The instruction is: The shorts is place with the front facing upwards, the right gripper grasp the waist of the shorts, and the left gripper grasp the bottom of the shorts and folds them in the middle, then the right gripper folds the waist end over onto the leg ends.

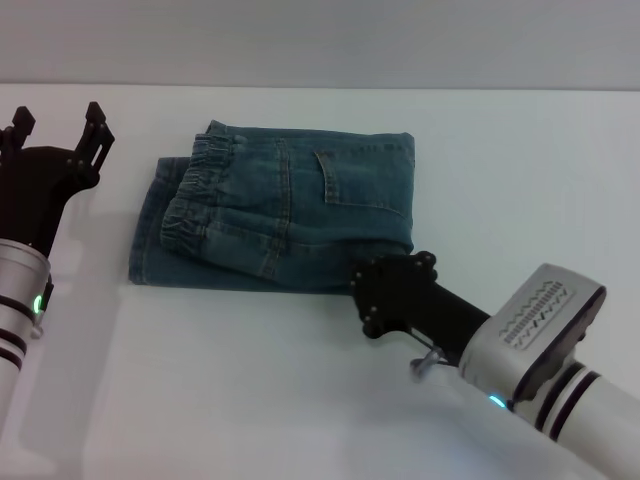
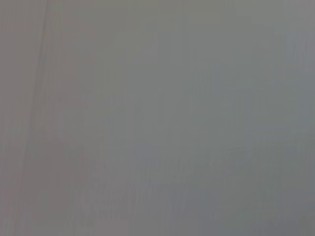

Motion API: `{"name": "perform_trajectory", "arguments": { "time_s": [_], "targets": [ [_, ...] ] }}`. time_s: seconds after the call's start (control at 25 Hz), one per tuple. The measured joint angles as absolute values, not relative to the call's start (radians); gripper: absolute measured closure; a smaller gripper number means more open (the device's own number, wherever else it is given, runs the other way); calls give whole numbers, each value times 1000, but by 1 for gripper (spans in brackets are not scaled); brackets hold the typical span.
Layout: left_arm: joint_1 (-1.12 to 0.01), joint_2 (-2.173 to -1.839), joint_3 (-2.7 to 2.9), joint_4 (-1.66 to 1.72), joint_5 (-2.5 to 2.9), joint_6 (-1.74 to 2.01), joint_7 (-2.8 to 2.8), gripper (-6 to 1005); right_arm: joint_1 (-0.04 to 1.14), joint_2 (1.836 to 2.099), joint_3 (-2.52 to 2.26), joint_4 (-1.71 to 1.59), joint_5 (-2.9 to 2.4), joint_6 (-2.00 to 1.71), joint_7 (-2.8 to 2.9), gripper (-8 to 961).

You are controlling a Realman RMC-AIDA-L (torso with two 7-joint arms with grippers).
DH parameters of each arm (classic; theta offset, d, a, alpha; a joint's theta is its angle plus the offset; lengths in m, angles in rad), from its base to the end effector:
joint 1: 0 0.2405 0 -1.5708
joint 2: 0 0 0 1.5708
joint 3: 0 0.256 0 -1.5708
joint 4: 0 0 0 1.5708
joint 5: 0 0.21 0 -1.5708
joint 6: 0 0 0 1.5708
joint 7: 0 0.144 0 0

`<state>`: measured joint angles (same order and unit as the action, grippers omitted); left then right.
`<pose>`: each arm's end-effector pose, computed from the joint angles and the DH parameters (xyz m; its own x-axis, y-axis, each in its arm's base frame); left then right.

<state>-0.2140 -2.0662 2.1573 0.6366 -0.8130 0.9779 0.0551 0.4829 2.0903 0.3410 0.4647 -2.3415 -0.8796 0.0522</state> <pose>-0.2987 0.3175 -0.0217 0.6241 -0.0569 0.7793 0.7767 -0.0644 -0.6266 0.2381 0.2867 -0.1474 0.8223 -0.1004 -0.5601 -0.4536 -0.7099 -0.5388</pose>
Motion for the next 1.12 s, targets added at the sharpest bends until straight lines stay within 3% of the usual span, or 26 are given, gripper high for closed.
{"name": "perform_trajectory", "arguments": {
  "time_s": [0.08, 0.8, 0.96, 1.12],
  "targets": [
    [-212, -2066, 2159, 637, -813, 981, 55, 170, 487, 2090, 341, 440, -2340, -877, 84, 938],
    [-219, -2063, 2188, 614, -813, 987, 55, 170, 501, 2082, 486, 296, -2339, -900, 157, 935],
    [-220, -2063, 2194, 610, -813, 992, 62, 170, 447, 2081, 475, 344, -2380, -1041, 108, 934],
    [-228, -2064, 2207, 574, -813, 1039, 69, 170, 308, 2088, 559, 454, -2287, -1180, -147, 934]
  ]
}}
